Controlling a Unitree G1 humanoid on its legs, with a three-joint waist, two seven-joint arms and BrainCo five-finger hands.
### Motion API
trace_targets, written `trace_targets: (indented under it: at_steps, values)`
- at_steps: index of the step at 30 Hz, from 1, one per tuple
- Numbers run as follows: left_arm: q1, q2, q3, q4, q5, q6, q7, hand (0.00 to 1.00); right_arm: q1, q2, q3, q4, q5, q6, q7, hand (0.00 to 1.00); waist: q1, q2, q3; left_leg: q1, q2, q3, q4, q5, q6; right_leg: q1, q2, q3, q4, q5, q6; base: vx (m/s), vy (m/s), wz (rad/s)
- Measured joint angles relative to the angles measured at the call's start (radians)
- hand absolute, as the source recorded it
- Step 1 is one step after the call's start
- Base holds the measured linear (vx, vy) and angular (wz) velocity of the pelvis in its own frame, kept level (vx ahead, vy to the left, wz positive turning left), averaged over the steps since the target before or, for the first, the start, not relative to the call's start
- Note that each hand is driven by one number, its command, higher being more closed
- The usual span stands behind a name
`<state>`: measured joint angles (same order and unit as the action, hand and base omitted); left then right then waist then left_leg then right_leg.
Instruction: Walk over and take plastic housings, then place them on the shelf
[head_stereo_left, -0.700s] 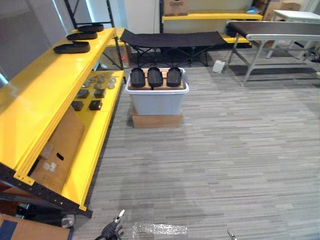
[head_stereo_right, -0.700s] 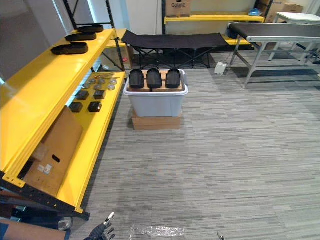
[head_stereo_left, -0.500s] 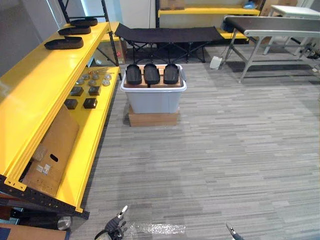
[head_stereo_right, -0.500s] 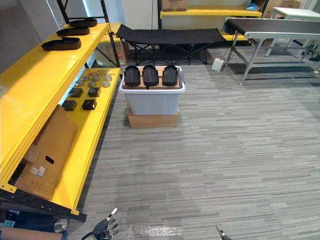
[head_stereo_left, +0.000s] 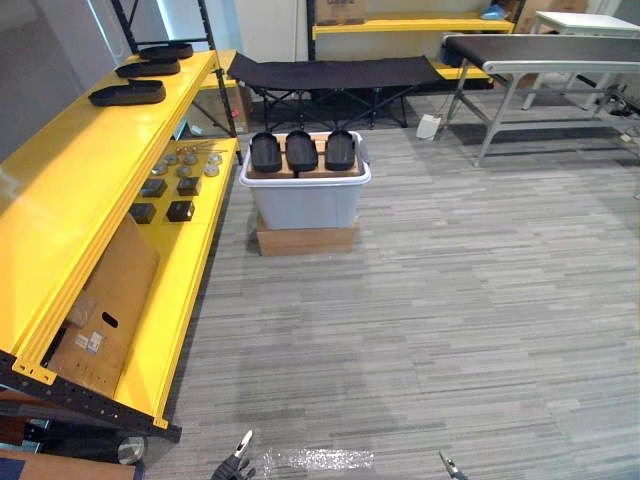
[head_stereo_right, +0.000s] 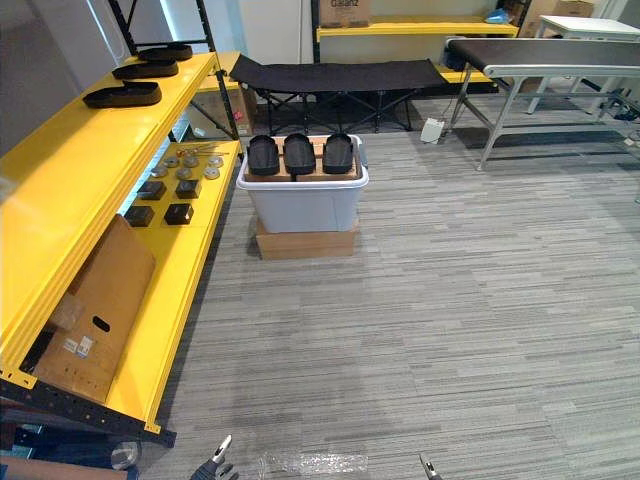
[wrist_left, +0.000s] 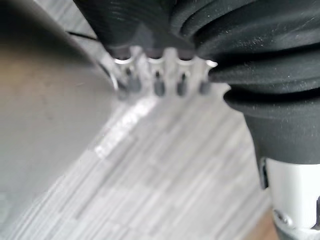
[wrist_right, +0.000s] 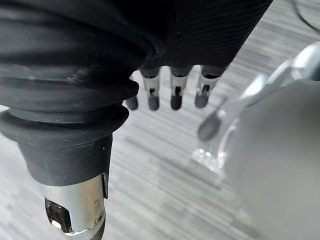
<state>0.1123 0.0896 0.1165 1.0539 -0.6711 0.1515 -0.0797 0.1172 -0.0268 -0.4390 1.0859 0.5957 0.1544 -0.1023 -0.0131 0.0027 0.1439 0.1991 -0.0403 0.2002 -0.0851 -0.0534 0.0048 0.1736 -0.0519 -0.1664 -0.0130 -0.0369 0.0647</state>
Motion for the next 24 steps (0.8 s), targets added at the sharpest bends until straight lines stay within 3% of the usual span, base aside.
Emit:
trace_targets:
  at_steps: [6, 14, 16, 17, 18, 19, 20, 22, 24]
  values:
    - [-0.001, 0.0, -0.001, 0.02, -0.035, 0.001, 0.029, 0.0, 0.011, 0.0, 0.001, 0.005, -0.001, 0.003, 0.0, 0.0, 0.0, -0.006, -0.002, 0.01, -0.007, -0.001, -0.002, 0.002, 0.003, 0.005, -0.005, -0.005, -0.002, 0.0, 0.0, -0.04, -0.005, 0.02]
    - [-0.001, 0.014, 0.014, 0.029, -0.025, 0.0, 0.074, 0.0, -0.002, 0.001, -0.012, 0.036, -0.037, 0.018, -0.003, 0.0, 0.001, -0.034, 0.004, 0.009, -0.009, -0.002, -0.001, 0.0, 0.005, 0.013, -0.007, -0.014, 0.0, -0.004, -0.001, -0.01, -0.006, 0.02]
    - [-0.003, 0.014, 0.03, 0.028, -0.013, -0.002, 0.079, 0.0, -0.003, 0.001, -0.021, 0.034, -0.061, 0.016, -0.002, 0.0, 0.001, -0.038, 0.016, 0.01, -0.014, -0.003, -0.001, -0.016, 0.011, -0.034, -0.021, -0.013, 0.106, -0.062, -0.001, -0.01, 0.005, 0.03]
    - [-0.006, 0.021, 0.033, 0.026, 0.014, -0.005, 0.079, 0.0, -0.001, 0.006, -0.039, 0.033, -0.061, 0.011, -0.002, 0.0, 0.001, -0.045, 0.022, 0.01, -0.026, -0.003, -0.001, -0.026, 0.025, -0.086, -0.047, -0.01, 0.218, -0.118, 0.015, 0.02, 0.022, 0.13]
    - [-0.014, 0.023, 0.034, 0.026, 0.052, -0.011, 0.087, 0.0, 0.008, 0.007, -0.044, 0.032, -0.059, -0.004, 0.001, 0.0, -0.004, -0.053, 0.03, 0.013, -0.033, -0.006, -0.002, -0.034, 0.039, -0.133, -0.074, -0.011, 0.332, -0.153, 0.054, 0.03, 0.02, 0.12]
    - [-0.023, 0.022, 0.031, 0.024, 0.073, -0.015, 0.097, 0.0, 0.01, 0.006, -0.045, 0.031, -0.059, -0.013, 0.01, 0.0, -0.004, -0.047, 0.038, 0.016, -0.029, -0.008, -0.001, -0.035, 0.044, -0.171, -0.08, -0.013, 0.406, -0.154, 0.058, 0.05, 0.033, 0.16]
    - [-0.038, 0.022, 0.027, 0.027, 0.105, -0.018, 0.109, 0.0, 0.014, 0.013, -0.043, 0.029, -0.059, -0.027, 0.032, 0.0, -0.005, -0.031, 0.051, 0.013, -0.015, -0.011, 0.016, -0.04, 0.048, -0.227, -0.085, -0.024, 0.486, -0.173, 0.037, 0.08, 0.044, 0.09]
    - [-0.042, 0.031, 0.03, 0.026, 0.132, -0.018, 0.11, 0.0, 0.024, 0.018, -0.046, 0.028, -0.064, -0.033, 0.06, 0.0, -0.004, -0.027, 0.07, 0.007, 0.009, -0.003, 0.063, -0.07, 0.042, -0.27, -0.094, -0.022, 0.472, -0.181, 0.022, 0.12, 0.053, -0.01]
    - [-0.05, 0.054, 0.03, 0.025, 0.14, -0.016, 0.118, 0.0, 0.027, 0.025, -0.036, 0.029, -0.109, -0.045, 0.071, 0.0, -0.003, -0.043, 0.088, -0.009, 0.061, 0.002, 0.15, -0.13, 0.011, -0.323, -0.101, -0.021, 0.391, -0.157, 0.051, 0.2, -0.006, -0.1]
